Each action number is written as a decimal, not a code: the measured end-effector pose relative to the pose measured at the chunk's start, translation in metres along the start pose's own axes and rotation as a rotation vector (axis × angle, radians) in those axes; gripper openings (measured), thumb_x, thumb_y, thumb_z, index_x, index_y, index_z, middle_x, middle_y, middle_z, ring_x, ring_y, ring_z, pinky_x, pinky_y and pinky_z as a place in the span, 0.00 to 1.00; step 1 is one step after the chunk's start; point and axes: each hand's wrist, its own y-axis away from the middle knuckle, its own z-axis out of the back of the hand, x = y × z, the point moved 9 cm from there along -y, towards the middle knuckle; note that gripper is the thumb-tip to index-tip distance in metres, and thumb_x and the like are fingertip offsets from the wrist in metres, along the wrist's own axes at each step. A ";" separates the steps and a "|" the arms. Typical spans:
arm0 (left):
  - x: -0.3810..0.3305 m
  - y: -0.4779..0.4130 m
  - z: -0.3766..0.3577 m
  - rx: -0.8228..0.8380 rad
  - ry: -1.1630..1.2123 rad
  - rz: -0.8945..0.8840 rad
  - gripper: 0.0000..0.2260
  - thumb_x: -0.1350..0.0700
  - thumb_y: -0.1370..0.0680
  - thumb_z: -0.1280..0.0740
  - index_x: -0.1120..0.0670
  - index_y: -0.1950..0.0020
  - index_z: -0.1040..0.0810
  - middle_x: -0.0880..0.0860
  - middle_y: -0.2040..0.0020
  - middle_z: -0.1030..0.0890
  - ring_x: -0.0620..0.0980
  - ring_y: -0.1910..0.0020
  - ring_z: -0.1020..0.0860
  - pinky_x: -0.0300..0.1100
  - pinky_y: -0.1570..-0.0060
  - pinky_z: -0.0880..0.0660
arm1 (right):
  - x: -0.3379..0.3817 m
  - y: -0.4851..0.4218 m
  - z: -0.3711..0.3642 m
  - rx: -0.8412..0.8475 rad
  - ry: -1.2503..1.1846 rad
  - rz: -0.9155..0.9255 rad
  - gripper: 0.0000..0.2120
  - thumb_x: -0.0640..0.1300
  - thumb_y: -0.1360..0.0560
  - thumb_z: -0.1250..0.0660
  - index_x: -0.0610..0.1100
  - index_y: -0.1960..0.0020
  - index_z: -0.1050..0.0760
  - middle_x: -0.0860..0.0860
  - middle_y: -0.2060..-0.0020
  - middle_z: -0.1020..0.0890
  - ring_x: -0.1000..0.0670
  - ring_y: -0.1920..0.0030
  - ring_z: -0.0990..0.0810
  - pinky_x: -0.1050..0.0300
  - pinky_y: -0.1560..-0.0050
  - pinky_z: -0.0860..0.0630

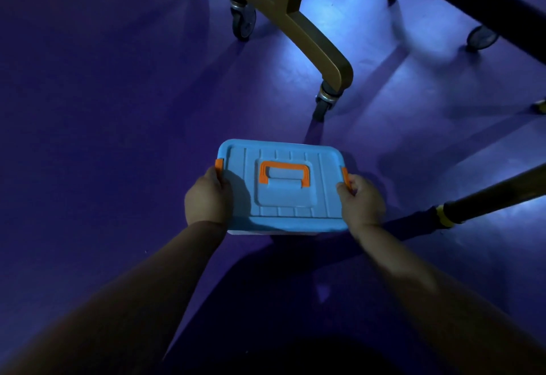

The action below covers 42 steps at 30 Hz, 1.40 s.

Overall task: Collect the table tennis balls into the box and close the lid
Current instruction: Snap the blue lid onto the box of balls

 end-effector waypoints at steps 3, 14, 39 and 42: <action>0.002 0.004 0.003 0.034 -0.005 0.069 0.12 0.51 0.20 0.41 0.57 0.45 0.26 0.55 0.56 0.22 0.58 0.56 0.23 0.47 0.61 0.31 | -0.002 0.004 0.003 0.027 -0.096 -0.060 0.14 0.49 0.25 0.34 0.46 0.41 0.22 0.47 0.49 0.18 0.44 0.48 0.21 0.53 0.49 0.27; -0.044 0.007 -0.031 0.206 0.094 0.165 0.18 0.46 0.21 0.40 0.61 0.46 0.26 0.59 0.50 0.21 0.58 0.52 0.23 0.46 0.57 0.30 | -0.046 0.057 -0.006 0.030 -0.699 -0.622 0.15 0.47 0.29 0.29 0.37 0.53 0.28 0.45 0.63 0.21 0.47 0.67 0.21 0.50 0.67 0.23; -0.096 -0.011 -0.088 0.242 0.317 0.081 0.19 0.59 0.23 0.37 0.59 0.32 0.32 0.56 0.36 0.25 0.56 0.39 0.26 0.42 0.48 0.31 | -0.088 -0.139 0.045 -0.044 -0.517 -0.477 0.16 0.36 0.25 0.36 0.34 0.38 0.26 0.45 0.46 0.22 0.46 0.49 0.22 0.65 0.73 0.24; -0.088 -0.016 -0.093 0.253 0.329 0.100 0.19 0.59 0.23 0.37 0.58 0.32 0.32 0.56 0.35 0.25 0.56 0.39 0.26 0.44 0.45 0.30 | -0.096 -0.139 0.039 -0.013 -0.553 -0.532 0.18 0.38 0.23 0.36 0.33 0.35 0.29 0.41 0.48 0.24 0.45 0.50 0.25 0.61 0.70 0.22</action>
